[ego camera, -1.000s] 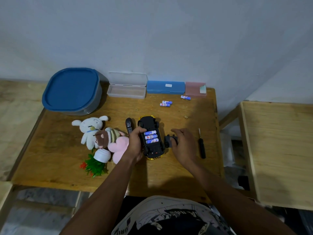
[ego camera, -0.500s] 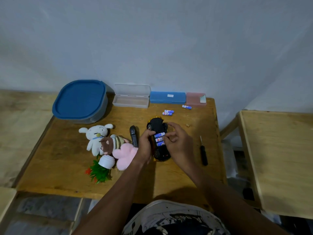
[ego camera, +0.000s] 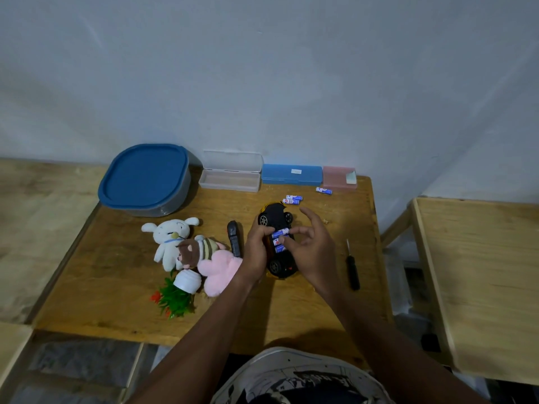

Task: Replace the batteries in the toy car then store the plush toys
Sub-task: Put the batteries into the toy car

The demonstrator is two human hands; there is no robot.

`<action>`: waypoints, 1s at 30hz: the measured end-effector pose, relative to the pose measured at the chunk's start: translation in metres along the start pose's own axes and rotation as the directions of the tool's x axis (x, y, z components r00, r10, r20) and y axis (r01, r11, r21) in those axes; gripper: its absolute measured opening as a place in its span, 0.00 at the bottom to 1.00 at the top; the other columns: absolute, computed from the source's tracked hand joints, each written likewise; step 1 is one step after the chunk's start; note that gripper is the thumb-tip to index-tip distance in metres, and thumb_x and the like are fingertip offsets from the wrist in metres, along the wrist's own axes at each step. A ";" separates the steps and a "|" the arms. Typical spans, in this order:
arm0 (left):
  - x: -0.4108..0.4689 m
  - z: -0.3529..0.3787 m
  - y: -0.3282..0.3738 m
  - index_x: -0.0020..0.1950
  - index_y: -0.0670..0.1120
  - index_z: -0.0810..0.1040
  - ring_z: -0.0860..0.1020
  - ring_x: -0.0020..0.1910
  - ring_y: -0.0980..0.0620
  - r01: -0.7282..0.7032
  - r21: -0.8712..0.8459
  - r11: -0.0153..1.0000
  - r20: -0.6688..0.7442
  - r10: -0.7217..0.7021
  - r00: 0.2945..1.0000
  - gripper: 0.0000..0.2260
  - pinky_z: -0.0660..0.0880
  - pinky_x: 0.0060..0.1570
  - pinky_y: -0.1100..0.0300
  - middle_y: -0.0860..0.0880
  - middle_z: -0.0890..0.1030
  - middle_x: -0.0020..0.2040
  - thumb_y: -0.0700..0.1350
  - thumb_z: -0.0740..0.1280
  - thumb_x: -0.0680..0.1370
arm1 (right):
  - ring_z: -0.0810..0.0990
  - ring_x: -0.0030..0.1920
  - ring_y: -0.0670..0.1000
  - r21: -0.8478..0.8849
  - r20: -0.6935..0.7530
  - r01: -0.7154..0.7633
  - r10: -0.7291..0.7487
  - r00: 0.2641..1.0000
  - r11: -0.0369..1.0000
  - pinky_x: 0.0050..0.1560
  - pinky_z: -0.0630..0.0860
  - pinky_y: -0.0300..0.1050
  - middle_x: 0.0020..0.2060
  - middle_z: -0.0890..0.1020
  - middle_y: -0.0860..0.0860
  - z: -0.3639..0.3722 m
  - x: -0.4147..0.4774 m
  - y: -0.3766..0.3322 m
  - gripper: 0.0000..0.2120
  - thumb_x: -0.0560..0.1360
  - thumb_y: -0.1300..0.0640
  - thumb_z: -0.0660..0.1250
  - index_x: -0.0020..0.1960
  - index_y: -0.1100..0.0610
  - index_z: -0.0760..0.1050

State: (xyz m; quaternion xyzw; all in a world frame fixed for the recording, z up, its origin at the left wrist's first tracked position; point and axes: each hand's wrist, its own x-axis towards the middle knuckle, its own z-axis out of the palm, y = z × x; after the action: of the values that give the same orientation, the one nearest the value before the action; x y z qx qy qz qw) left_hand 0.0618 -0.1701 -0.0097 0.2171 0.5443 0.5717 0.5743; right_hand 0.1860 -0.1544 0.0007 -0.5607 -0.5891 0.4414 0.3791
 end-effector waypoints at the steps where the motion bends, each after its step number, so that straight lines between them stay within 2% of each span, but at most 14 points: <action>1: -0.001 0.001 0.000 0.65 0.39 0.75 0.80 0.48 0.44 0.026 -0.005 1.000 -0.012 -0.027 1.000 0.23 0.78 0.45 0.52 0.41 0.80 0.51 0.46 0.62 0.71 | 0.84 0.38 0.42 0.014 0.012 -0.009 0.009 1.000 1.000 0.38 0.82 0.39 0.46 0.84 0.45 -0.001 0.001 0.000 0.37 0.70 0.58 0.78 0.73 0.46 0.66; 3: -0.001 0.001 -0.001 0.66 0.37 0.74 0.80 0.48 0.43 0.072 -0.014 0.997 -0.034 -0.073 0.997 0.26 0.79 0.44 0.53 0.39 0.81 0.52 0.48 0.62 0.71 | 0.84 0.40 0.42 0.026 0.031 -0.022 0.021 0.999 0.999 0.39 0.82 0.40 0.46 0.83 0.45 -0.001 0.002 -0.001 0.38 0.69 0.58 0.78 0.73 0.45 0.65; 6: 0.000 0.000 -0.003 0.67 0.37 0.75 0.81 0.50 0.42 0.123 -0.037 0.992 -0.022 -0.124 0.992 0.27 0.78 0.47 0.52 0.38 0.82 0.54 0.49 0.63 0.71 | 0.82 0.40 0.42 0.036 0.011 -0.002 0.002 1.000 0.999 0.39 0.79 0.34 0.43 0.82 0.46 -0.005 0.004 -0.003 0.36 0.68 0.58 0.79 0.71 0.46 0.67; 11: 0.002 0.001 0.001 0.64 0.38 0.77 0.81 0.46 0.44 0.179 -0.076 0.981 0.038 -0.177 0.984 0.19 0.78 0.46 0.53 0.40 0.82 0.50 0.46 0.57 0.79 | 0.80 0.39 0.42 0.076 0.053 0.102 -0.106 0.993 0.992 0.40 0.78 0.32 0.37 0.80 0.51 -0.007 0.003 -0.007 0.23 0.68 0.63 0.78 0.61 0.53 0.76; 13: 0.004 0.000 0.003 0.60 0.38 0.79 0.81 0.45 0.44 0.198 -0.100 0.975 0.060 -0.193 0.979 0.18 0.76 0.46 0.53 0.40 0.81 0.48 0.46 0.57 0.78 | 0.80 0.40 0.43 0.064 0.044 0.099 -0.102 0.994 0.993 0.41 0.78 0.32 0.41 0.80 0.51 -0.008 0.006 -0.005 0.19 0.68 0.62 0.78 0.56 0.53 0.78; 15: 0.005 -0.002 0.004 0.58 0.40 0.79 0.81 0.43 0.45 0.218 -0.116 0.969 0.080 -0.210 0.974 0.17 0.77 0.45 0.53 0.41 0.82 0.46 0.45 0.55 0.79 | 0.81 0.44 0.43 0.081 0.049 0.058 -0.062 0.997 0.995 0.43 0.79 0.34 0.48 0.80 0.50 -0.011 0.011 -0.003 0.17 0.68 0.61 0.78 0.54 0.53 0.80; 18: 0.005 -0.004 0.003 0.59 0.40 0.80 0.82 0.45 0.44 0.235 -0.145 0.961 0.109 -0.220 0.969 0.18 0.77 0.49 0.51 0.41 0.83 0.48 0.45 0.54 0.80 | 0.83 0.45 0.44 0.044 0.093 0.062 -0.066 0.994 0.997 0.44 0.82 0.39 0.52 0.80 0.51 -0.013 0.016 0.001 0.14 0.69 0.61 0.78 0.54 0.55 0.81; 22: 0.004 -0.004 0.005 0.62 0.38 0.79 0.80 0.51 0.41 0.250 -0.158 0.955 0.104 -0.235 0.966 0.20 0.75 0.55 0.49 0.38 0.82 0.53 0.46 0.54 0.79 | 0.81 0.41 0.44 -0.079 0.137 0.167 -0.155 0.978 0.983 0.41 0.78 0.32 0.47 0.80 0.52 -0.017 0.016 0.007 0.16 0.70 0.60 0.76 0.58 0.57 0.81; 25: 0.003 -0.006 0.006 0.62 0.38 0.78 0.80 0.51 0.41 0.258 -0.123 0.958 0.102 -0.246 0.964 0.20 0.76 0.54 0.49 0.38 0.82 0.52 0.46 0.54 0.80 | 0.80 0.41 0.44 -0.105 0.163 0.182 -0.164 0.973 0.978 0.40 0.78 0.31 0.47 0.80 0.53 -0.022 0.018 0.009 0.14 0.71 0.59 0.76 0.56 0.58 0.82; 28: 0.001 -0.006 0.006 0.64 0.38 0.77 0.80 0.50 0.42 0.264 -0.103 0.959 0.070 -0.258 0.964 0.20 0.77 0.52 0.50 0.38 0.82 0.51 0.47 0.55 0.79 | 0.82 0.40 0.42 -0.078 0.206 0.185 -0.166 0.965 0.980 0.38 0.78 0.33 0.46 0.82 0.51 -0.028 0.021 0.006 0.09 0.73 0.59 0.74 0.53 0.58 0.82; 30: -0.001 -0.008 0.006 0.65 0.37 0.77 0.80 0.52 0.40 0.260 -0.100 0.960 0.040 -0.257 0.966 0.21 0.76 0.54 0.48 0.37 0.81 0.53 0.48 0.56 0.79 | 0.84 0.41 0.42 0.038 0.251 0.135 -0.140 0.958 0.990 0.38 0.79 0.35 0.43 0.84 0.50 -0.031 0.019 0.000 0.08 0.74 0.61 0.72 0.53 0.60 0.81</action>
State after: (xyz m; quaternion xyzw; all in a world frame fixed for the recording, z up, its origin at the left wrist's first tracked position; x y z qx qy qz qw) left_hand 0.0524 -0.1720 -0.0065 0.1214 0.5296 0.5167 0.6617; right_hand 0.2134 -0.1321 0.0101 -0.4537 -0.6657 0.4879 0.3361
